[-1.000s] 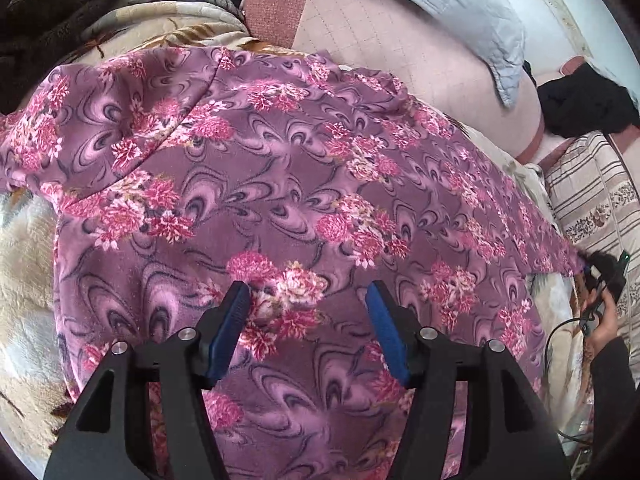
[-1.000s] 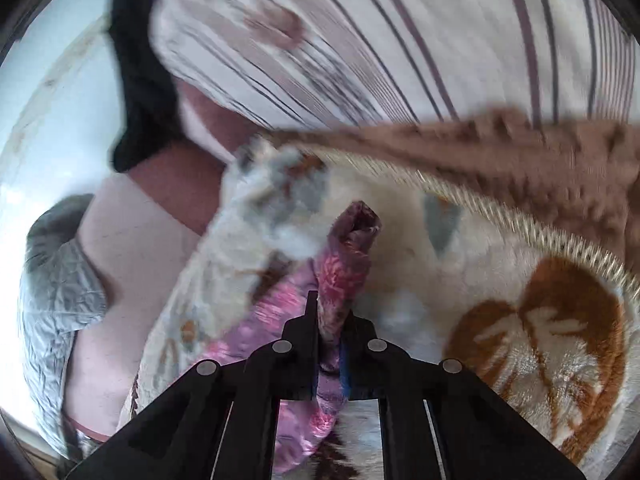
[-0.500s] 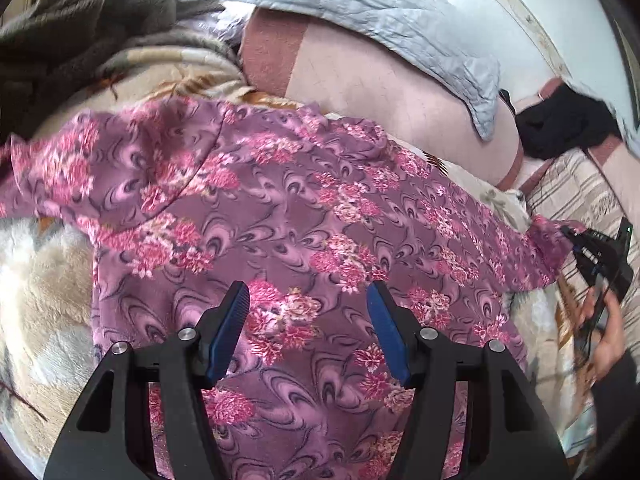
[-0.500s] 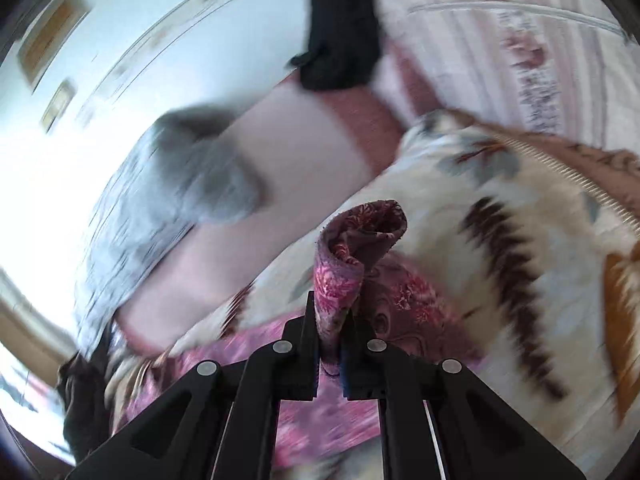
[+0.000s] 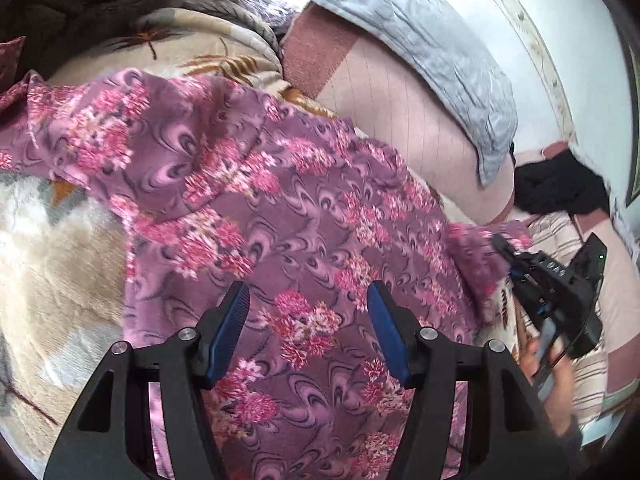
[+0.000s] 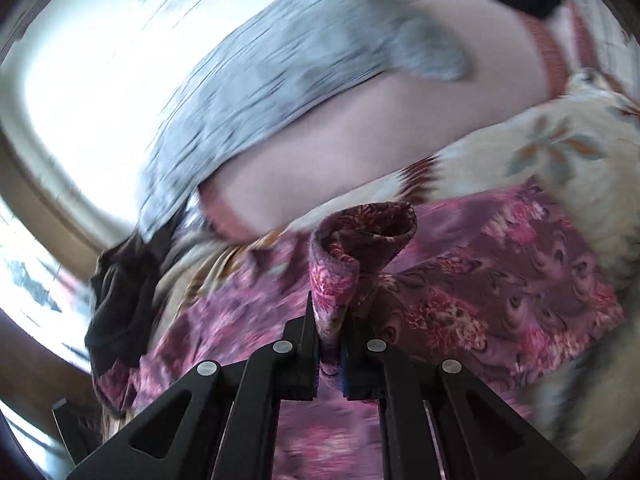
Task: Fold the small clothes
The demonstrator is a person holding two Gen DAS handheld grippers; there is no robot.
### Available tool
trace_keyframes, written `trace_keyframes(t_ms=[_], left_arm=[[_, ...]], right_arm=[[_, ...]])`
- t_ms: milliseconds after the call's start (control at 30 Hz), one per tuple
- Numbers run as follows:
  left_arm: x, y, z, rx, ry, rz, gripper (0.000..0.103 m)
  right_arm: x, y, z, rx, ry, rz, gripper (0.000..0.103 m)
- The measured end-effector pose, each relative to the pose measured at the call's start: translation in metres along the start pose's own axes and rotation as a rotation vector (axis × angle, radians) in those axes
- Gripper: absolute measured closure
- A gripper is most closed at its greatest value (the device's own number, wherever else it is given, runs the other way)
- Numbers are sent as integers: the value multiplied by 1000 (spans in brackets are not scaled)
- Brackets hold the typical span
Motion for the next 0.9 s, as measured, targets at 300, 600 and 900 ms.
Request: trace_keyframes(t_ms=[300,600,900], left_arm=[[15,-18,26,-36,-78,-52,43],[11,-7,24,-72,-85,-12,43],[-10,32,-8,-98,-12,104,42]], right_arm=[[-71,63,90,132,-51,159,96],[-130,89,91,105,-46,333,77],[-75,-18,-21,27,38,131,59]])
Point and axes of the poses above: each gripper's, at about its wrist camera, not at the fingertips, and y roughly the way its jaws point, z to its left, x to its top, the point moved 6 cm from there along y, roughly the way its jaws point, and after that the axes turned 8 degrees about y, right-handed, at the moved point
